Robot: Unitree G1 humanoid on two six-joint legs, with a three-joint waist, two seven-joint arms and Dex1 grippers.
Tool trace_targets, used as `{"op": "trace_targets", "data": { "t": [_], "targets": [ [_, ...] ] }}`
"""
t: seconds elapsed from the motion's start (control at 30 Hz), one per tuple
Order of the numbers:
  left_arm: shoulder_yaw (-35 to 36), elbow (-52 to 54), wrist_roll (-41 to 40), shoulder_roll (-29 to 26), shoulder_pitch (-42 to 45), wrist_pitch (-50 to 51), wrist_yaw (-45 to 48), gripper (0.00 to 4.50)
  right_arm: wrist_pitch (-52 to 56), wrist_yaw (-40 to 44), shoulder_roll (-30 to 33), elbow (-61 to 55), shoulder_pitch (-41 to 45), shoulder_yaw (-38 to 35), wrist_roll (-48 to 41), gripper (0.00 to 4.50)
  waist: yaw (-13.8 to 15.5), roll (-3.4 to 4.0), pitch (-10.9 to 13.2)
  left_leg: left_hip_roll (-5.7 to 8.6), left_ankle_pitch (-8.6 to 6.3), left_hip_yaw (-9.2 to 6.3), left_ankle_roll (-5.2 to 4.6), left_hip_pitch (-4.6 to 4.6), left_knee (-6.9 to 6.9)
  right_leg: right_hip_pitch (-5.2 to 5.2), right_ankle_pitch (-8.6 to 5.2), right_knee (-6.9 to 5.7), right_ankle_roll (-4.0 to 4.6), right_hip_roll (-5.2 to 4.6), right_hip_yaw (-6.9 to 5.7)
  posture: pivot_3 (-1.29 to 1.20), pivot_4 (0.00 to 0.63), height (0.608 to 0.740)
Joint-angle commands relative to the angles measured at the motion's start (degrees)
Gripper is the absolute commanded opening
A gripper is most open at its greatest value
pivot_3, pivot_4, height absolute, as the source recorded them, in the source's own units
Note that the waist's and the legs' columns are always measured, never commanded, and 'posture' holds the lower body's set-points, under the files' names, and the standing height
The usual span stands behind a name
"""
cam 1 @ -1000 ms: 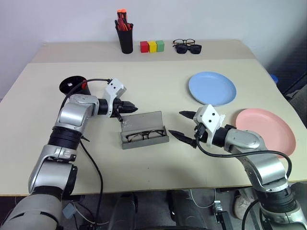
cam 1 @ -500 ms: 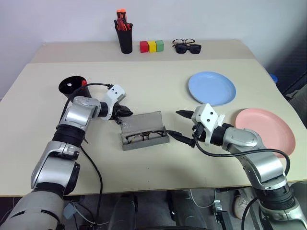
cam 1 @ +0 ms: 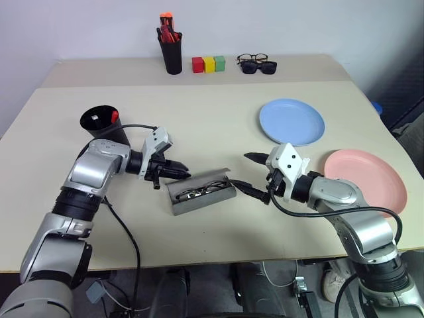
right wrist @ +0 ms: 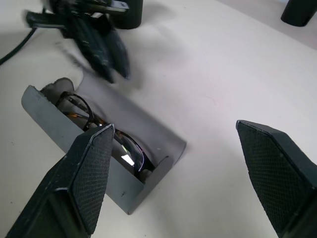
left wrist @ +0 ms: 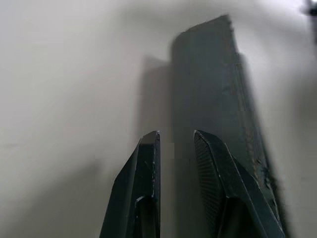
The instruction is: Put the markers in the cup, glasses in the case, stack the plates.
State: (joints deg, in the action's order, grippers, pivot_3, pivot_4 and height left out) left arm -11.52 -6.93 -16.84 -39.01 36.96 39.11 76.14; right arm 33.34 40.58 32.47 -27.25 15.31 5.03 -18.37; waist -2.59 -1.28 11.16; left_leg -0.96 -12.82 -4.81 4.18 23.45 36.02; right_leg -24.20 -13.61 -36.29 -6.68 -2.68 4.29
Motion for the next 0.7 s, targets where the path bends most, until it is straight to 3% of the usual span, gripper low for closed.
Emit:
{"op": "trace_targets", "data": {
  "t": [0.03,0.17,0.37,0.57,0.67,0.7],
  "targets": [
    [0.07,6.20,-0.96,-2.40,-2.62,-0.80,0.97,1.07,0.78,-1.49,-0.17,0.39,2.62,-2.22,-0.67,4.01,0.02,0.00,0.00,0.00,0.00,0.00,0.00,0.00,0.01,0.00,0.00,0.00,0.00,0.00,0.00,0.00,0.150,0.740],
    [-1.13,6.96,2.91,-3.56,-5.99,-8.07,-1.17,1.07,2.79,-5.85,1.03,8.67,7.66,-1.78,4.37,4.01,0.08,0.01,0.00,0.00,0.00,0.03,0.00,-0.02,0.04,0.01,-0.09,0.00,0.19,-0.01,0.02,0.00,0.150,0.740],
    [11.00,5.31,-2.83,4.63,-5.12,-12.92,-12.64,1.07,-0.97,-12.14,2.61,28.12,16.86,3.81,17.53,4.01,0.17,0.01,0.00,0.01,0.00,0.05,0.00,0.02,0.06,0.01,-0.03,0.03,0.08,-0.03,0.01,0.00,0.150,0.740],
    [14.63,12.26,-6.05,5.17,-8.72,-11.06,-16.39,1.07,-11.32,-16.69,0.60,50.52,25.90,8.14,26.33,4.01,-0.41,0.06,0.01,0.00,0.00,0.06,0.00,-0.03,-0.06,-0.06,0.03,-0.01,0.01,-0.02,0.02,0.00,0.150,0.740],
    [15.04,16.76,-6.63,4.56,-12.40,-10.06,-18.46,1.02,-15.35,-18.29,-1.17,58.57,29.29,8.40,28.09,3.16,-0.49,0.06,0.01,0.01,0.00,0.06,0.00,-0.04,-0.02,-0.03,0.03,-0.01,0.00,-0.02,0.04,0.00,0.150,0.740],
    [15.13,17.91,-6.90,4.39,-13.38,-9.77,-18.88,1.02,-16.31,-18.35,-1.31,59.55,29.70,8.52,28.65,2.69,-0.53,0.06,0.01,0.01,0.00,0.07,0.00,-0.03,-0.02,-0.03,0.04,-0.01,0.00,-0.03,0.05,0.00,0.150,0.740]
  ]
}}
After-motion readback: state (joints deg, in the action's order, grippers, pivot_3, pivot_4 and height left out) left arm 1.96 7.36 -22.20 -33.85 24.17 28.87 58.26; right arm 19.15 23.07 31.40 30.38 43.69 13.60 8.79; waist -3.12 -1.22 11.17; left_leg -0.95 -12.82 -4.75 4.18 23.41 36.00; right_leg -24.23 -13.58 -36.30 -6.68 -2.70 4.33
